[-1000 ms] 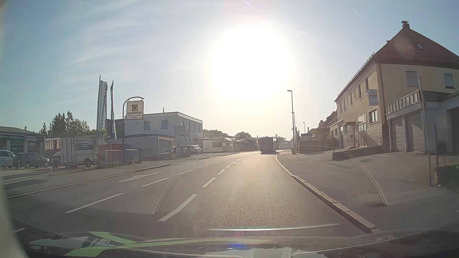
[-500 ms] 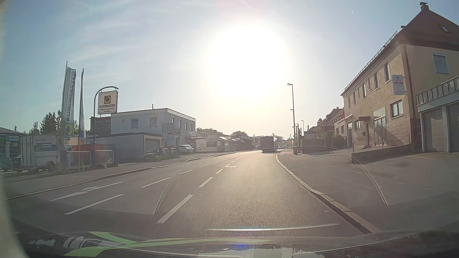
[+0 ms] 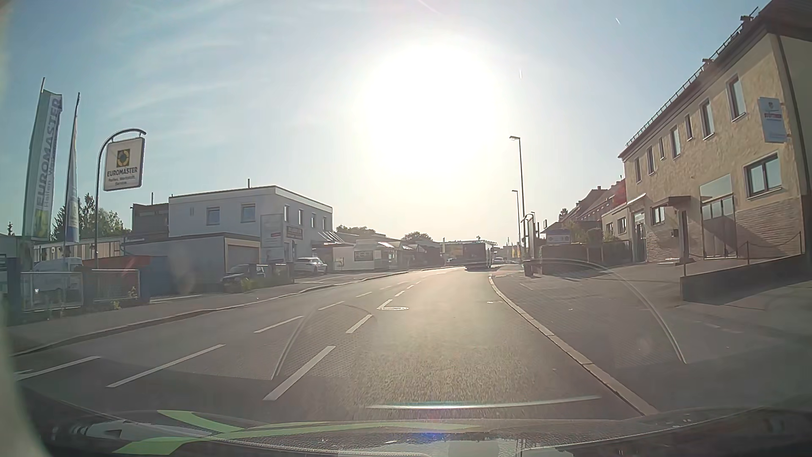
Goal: Follow the waypoints while adhering to traffic rules and regulations
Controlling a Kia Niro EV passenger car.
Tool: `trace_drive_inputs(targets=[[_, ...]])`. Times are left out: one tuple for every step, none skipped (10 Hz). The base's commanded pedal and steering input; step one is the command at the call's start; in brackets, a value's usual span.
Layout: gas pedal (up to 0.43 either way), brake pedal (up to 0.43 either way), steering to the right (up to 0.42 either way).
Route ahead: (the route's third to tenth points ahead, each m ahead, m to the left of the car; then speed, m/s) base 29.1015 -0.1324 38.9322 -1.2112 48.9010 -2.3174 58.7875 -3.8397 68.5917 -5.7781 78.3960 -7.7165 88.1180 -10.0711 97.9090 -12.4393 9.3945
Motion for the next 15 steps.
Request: trace_drive_inputs(targets=[[0.098,0.0,0.008],[0.098,0.0,0.008],[0.098,0.0,0.007],[0.098,0.0,0.007],[0.098,0.0,0.007],[0.098,0.0,0.005],[0.098,0.0,0.005],[0.098,0.0,0.005],[0.098,0.0,0.004],[0.098,0.0,0.005],[0.098,0.0,0.005],[0.098,0.0,0.004],[0.098,0.0,0.005],[0.098,0.0,0.005],[0.098,0.0,0.005]])
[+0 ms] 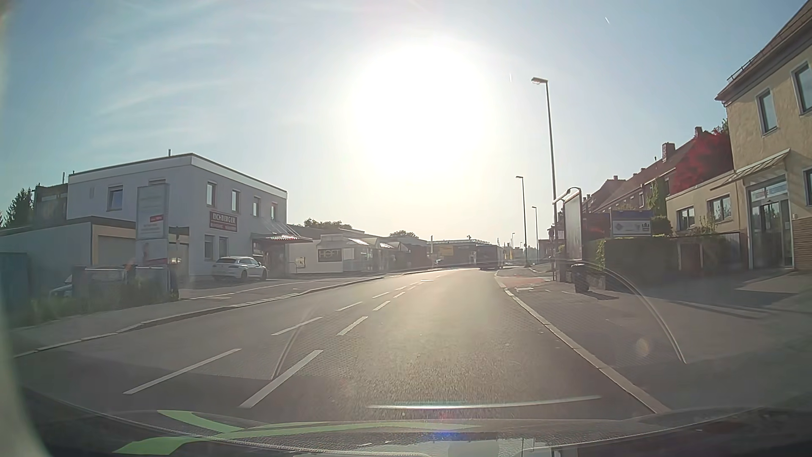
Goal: Follow the waypoints while adhering to traffic rules and regulations
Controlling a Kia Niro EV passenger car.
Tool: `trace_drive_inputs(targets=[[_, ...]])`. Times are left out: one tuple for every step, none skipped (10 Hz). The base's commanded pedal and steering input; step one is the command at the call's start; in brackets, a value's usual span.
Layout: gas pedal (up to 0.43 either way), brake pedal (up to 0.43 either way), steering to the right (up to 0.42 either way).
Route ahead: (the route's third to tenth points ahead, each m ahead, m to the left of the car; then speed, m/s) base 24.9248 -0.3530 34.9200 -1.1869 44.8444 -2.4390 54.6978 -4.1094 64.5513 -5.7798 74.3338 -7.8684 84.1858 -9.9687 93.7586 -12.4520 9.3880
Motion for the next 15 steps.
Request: trace_drive_inputs(targets=[[0.098,0.0,0.004],[0.098,0.0,0.005],[0.098,0.0,0.004],[0.098,0.0,0.004],[0.098,0.0,0.005],[0.098,0.0,0.005],[0.098,0.0,0.005],[0.098,0.0,0.006],[0.098,0.0,0.007],[0.098,0.0,0.01],[0.098,0.0,0.012],[0.098,0.0,0.016],[0.098,0.0,0.017],[0.098,0.0,0.017],[0.098,0.0,0.017]])
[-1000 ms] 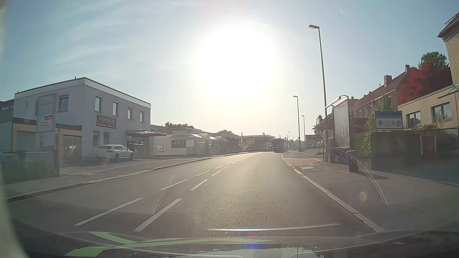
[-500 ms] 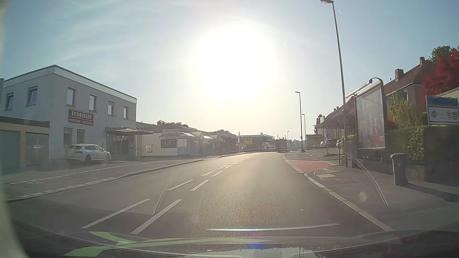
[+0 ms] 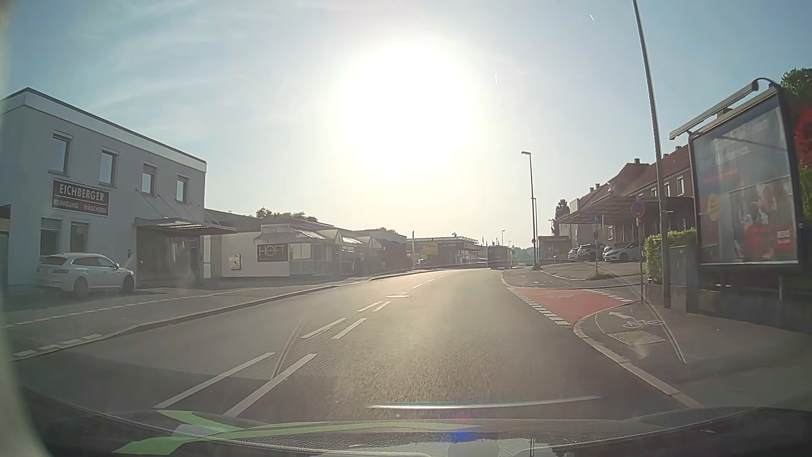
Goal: Follow the waypoints while adhering to traffic rules and regulations
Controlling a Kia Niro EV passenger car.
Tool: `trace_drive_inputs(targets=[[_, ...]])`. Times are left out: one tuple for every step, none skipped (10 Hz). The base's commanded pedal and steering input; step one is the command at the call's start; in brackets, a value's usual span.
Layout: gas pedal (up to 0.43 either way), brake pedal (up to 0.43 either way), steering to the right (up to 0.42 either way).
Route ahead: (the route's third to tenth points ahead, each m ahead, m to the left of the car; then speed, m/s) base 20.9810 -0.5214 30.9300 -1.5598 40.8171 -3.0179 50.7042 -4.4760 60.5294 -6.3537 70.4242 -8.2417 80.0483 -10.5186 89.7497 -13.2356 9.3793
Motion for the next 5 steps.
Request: trace_drive_inputs(targets=[[0.098,0.0,0.017],[0.098,0.0,0.018],[0.098,0.0,0.018],[0.098,0.0,0.018],[0.098,0.0,0.016]])
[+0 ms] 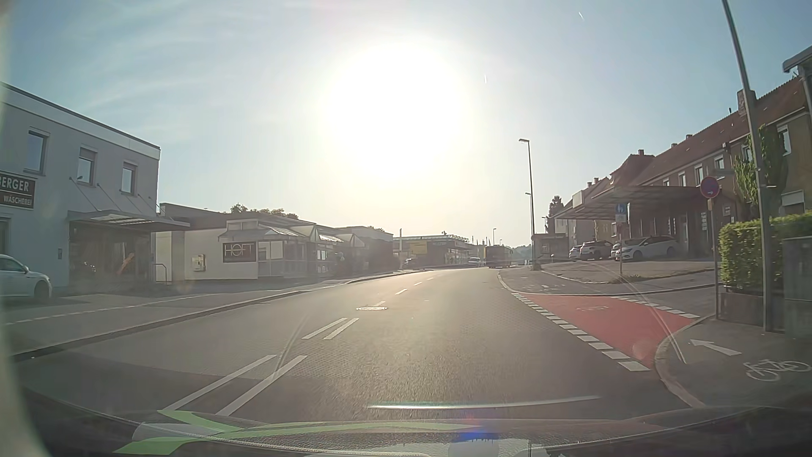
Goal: Follow the waypoints while adhering to traffic rules and regulations
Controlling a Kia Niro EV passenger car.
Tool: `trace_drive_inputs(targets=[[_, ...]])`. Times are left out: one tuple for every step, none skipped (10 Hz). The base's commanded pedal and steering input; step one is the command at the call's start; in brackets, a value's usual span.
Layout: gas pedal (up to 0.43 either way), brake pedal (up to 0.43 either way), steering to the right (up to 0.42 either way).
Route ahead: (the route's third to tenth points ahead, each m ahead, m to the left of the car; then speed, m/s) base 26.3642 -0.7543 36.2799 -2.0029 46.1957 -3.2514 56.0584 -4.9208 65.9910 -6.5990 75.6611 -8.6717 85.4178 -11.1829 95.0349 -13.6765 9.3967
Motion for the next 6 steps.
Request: trace_drive_inputs(targets=[[0.098,0.0,0.016],[0.098,0.0,0.016],[0.098,0.0,0.015],[0.098,0.0,0.014],[0.098,0.0,0.012],[0.098,0.0,0.011]])
